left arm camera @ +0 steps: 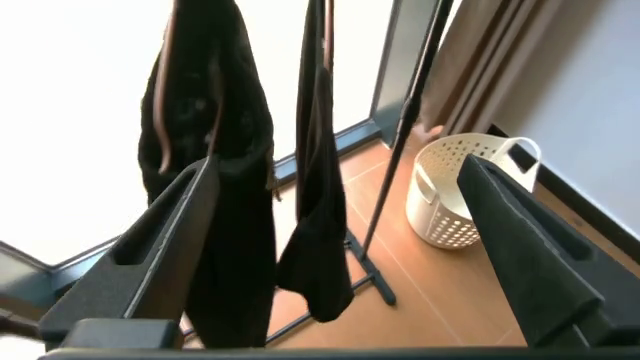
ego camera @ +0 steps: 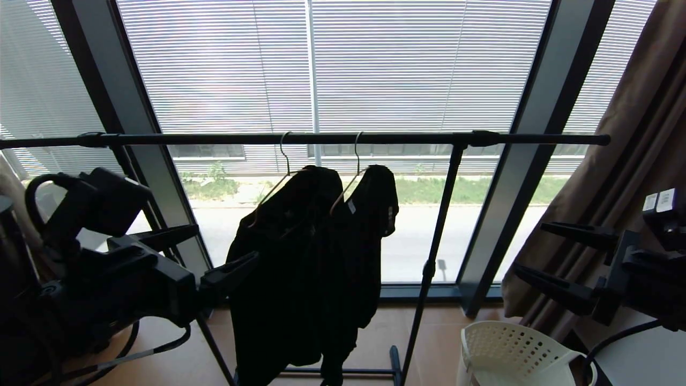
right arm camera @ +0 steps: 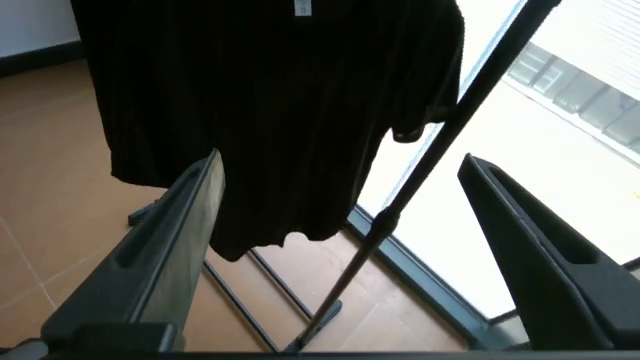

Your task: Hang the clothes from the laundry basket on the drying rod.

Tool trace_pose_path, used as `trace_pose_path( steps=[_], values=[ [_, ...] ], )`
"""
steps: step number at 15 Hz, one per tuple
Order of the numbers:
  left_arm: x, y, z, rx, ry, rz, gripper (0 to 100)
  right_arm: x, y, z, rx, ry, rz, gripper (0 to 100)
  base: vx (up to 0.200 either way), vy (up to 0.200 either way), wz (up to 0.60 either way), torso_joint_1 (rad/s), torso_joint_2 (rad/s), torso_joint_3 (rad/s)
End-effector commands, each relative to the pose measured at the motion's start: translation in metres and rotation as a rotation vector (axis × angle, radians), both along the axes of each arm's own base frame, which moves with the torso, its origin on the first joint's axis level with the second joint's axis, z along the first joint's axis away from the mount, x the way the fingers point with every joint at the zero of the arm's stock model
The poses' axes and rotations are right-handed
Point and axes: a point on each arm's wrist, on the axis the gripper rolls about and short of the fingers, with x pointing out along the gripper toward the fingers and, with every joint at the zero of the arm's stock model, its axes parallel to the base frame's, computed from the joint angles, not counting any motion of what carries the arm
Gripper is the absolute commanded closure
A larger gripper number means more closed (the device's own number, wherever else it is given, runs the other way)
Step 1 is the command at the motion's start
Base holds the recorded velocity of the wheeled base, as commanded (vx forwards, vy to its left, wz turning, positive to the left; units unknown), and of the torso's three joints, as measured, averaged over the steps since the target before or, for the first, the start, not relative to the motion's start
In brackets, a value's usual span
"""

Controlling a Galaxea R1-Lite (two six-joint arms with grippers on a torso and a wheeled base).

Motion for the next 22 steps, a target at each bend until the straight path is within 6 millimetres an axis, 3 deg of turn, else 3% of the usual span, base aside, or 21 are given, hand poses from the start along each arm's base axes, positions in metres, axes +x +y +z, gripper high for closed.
trace_pose_path(
  steps=[1,3,6,8,13,15,17,19,22],
  values=[
    [-0.067,0.047,-0.019,0.049,-0.124,0.149,0,-0.071,-0.004,0.022,0.119,-0.004,-0.055,0,0.000,0.000,0.00,0.000,0.00,0.000],
    [-0.086,0.065,-0.032,0.077,-0.129,0.246,0,-0.098,-0.009,0.021,0.103,0.063,-0.194,0,0.000,0.000,0.00,0.000,0.00,0.000],
    [-0.101,0.080,-0.050,0.129,-0.117,0.407,0,-0.130,-0.013,0.012,0.129,0.061,-0.245,0,0.000,0.000,0.00,0.000,0.00,0.000],
    [-0.122,0.087,-0.082,0.210,-0.122,0.456,0,-0.149,-0.016,-0.010,0.116,0.091,-0.293,0,0.000,0.000,0.00,0.000,0.00,0.000],
    [-0.151,0.093,-0.100,0.231,-0.104,0.657,0,-0.166,-0.019,-0.038,0.137,0.097,-0.367,0,0.000,0.000,0.00,0.000,0.00,0.000],
    [-0.168,0.091,-0.114,0.248,-0.115,0.631,0,-0.170,-0.019,-0.046,0.136,0.095,-0.373,0,0.000,0.000,0.00,0.000,0.00,0.000],
    [-0.182,0.088,-0.121,0.159,-0.213,0.411,0,-0.170,-0.020,-0.054,0.126,0.115,-0.414,0,0.000,0.000,0.00,0.000,0.00,0.000],
    [-0.184,0.085,-0.120,0.049,-0.175,0.285,0,-0.174,-0.022,-0.061,0.120,0.094,-0.473,0,0.000,0.000,0.00,0.000,0.00,0.000],
    [-0.184,0.085,-0.120,0.049,-0.170,0.286,0,-0.185,-0.027,-0.071,0.095,0.007,-0.646,0,0.000,0.000,0.00,0.000,0.00,0.000]
  ],
)
